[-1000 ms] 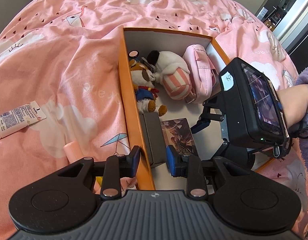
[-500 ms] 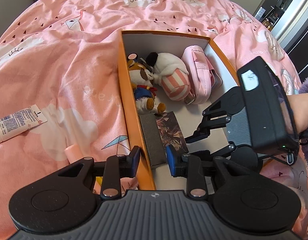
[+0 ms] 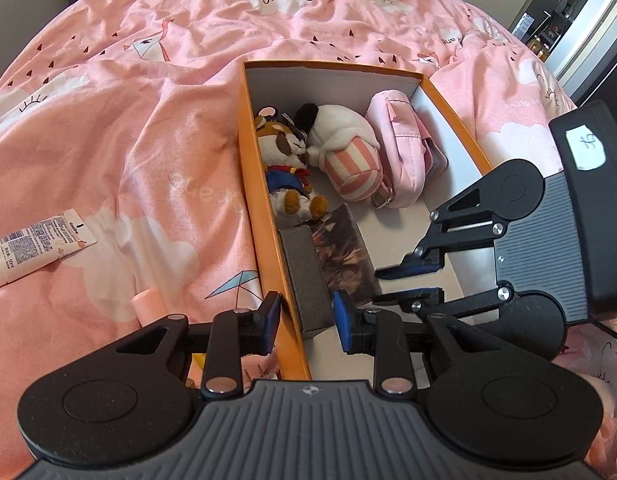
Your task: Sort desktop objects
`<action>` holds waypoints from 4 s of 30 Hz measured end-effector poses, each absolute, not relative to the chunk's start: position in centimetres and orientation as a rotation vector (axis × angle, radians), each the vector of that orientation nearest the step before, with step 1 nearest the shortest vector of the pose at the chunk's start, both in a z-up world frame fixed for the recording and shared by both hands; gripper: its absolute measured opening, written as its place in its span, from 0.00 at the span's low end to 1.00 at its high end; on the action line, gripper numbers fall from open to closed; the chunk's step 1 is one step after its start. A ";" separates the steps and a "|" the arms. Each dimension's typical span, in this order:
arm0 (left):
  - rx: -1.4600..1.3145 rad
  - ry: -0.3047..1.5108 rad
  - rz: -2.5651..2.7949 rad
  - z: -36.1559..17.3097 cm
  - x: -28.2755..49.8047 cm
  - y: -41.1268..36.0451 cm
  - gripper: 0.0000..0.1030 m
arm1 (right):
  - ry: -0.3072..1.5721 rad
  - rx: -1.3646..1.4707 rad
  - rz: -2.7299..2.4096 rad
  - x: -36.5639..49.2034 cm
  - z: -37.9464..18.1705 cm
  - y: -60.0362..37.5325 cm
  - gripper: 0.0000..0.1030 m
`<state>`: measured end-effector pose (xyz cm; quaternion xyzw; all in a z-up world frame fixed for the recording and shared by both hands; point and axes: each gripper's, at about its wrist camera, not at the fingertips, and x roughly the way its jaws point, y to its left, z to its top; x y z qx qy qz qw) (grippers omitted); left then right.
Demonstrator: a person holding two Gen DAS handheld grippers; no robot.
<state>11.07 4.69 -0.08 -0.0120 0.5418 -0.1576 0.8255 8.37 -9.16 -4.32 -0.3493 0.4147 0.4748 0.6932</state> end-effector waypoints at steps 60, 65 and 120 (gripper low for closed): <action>-0.074 1.149 -0.336 0.0 11.0 5.5 0.31 | 0.829 -1.065 1.137 11.9 -7.1 -5.0 0.43; -0.080 1.118 -0.335 1.1 10.4 5.9 0.31 | 0.960 -0.902 1.060 12.0 -4.6 -6.1 0.53; -0.141 1.055 -0.262 2.9 6.4 10.2 0.31 | 1.116 -0.568 0.888 12.1 -5.3 -5.1 0.32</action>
